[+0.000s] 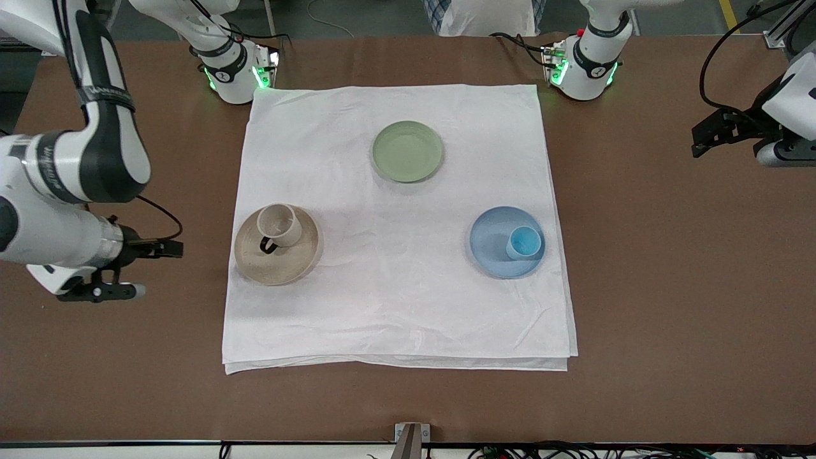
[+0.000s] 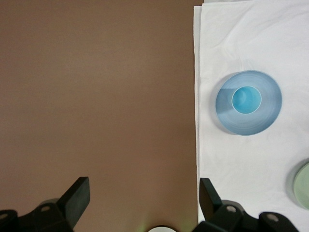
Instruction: Place blue cup in blue plate and white mug in gray plate
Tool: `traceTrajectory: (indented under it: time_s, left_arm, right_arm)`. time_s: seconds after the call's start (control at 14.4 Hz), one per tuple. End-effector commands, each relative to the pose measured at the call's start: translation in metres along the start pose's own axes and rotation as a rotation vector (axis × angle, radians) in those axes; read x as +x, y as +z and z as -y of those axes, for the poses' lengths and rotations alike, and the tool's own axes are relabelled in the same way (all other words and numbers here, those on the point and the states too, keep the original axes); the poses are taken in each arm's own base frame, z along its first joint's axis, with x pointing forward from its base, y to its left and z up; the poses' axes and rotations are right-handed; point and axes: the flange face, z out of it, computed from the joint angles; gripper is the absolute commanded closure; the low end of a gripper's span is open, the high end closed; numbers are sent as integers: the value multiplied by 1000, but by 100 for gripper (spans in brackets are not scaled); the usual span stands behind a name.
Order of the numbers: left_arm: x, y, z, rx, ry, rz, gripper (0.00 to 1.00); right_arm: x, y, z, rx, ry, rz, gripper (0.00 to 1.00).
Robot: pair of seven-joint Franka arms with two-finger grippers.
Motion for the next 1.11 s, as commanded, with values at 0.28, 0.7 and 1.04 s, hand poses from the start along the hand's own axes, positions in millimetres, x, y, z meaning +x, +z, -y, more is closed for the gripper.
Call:
traceTrajectory:
  time_s: [0.28,0.7,1.04]
  left_arm:
    - [-7,-6,-9,-14,8,-8,0]
    - [-6,-4,-7,-14,2,-5,0]
    - [-9,-6,-6,-15,1,3,0]
  right_arm:
    - [-24,-75,-34,20,25,-17,0]
    - [-37,-73,-25,76,41,67,0]
    - [-68,-104,-28,91,39,17,0]
